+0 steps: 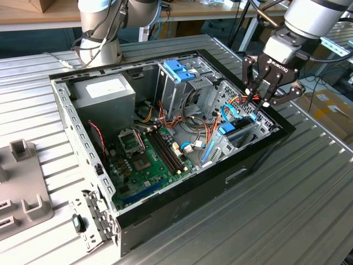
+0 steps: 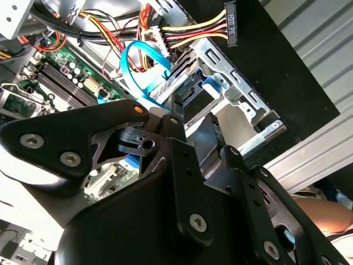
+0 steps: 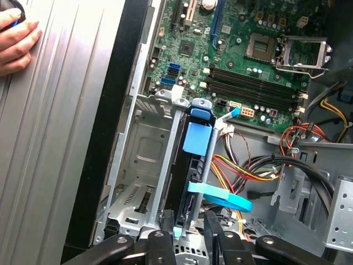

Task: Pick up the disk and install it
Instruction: 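Insert the second disk wire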

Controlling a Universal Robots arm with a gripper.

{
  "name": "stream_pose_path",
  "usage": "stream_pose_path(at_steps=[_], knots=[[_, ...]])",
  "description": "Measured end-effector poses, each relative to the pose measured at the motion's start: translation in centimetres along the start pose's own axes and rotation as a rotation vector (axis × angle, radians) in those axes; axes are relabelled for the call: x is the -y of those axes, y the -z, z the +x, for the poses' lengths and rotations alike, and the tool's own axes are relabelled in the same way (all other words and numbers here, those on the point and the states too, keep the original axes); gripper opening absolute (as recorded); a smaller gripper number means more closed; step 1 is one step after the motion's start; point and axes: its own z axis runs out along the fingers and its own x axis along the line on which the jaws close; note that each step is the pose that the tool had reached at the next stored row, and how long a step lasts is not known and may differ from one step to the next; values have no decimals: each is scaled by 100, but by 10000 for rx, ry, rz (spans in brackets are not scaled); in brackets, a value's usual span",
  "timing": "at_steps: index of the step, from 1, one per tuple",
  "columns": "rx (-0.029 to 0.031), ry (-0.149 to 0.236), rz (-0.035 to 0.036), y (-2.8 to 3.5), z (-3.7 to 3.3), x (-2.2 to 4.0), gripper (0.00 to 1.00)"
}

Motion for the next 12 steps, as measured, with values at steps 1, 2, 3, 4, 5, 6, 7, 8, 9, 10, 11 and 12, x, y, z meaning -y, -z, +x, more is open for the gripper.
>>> stream_pose_path(at_steps=[1, 2, 3, 4, 5, 6, 7, 8, 9, 10, 11, 12], knots=[[-3, 112, 0, 0, 0, 0, 36], [-5, 235, 0, 0, 0, 0, 36], [-9, 417, 0, 0, 0, 0, 36], [-11, 566, 1, 0, 0, 0, 36], [-14, 676, 1, 0, 0, 0, 36], [-17, 825, 2, 0, 0, 0, 36], [-21, 978, 2, 0, 0, 1, 36], [-24, 1104, 3, 0, 0, 1, 36], [-26, 1226, 3, 0, 0, 0, 36], [-31, 1404, 2, 0, 0, 0, 36], [-34, 1533, 1, 0, 0, 0, 36], [-41, 1836, -1, 0, 0, 0, 36]])
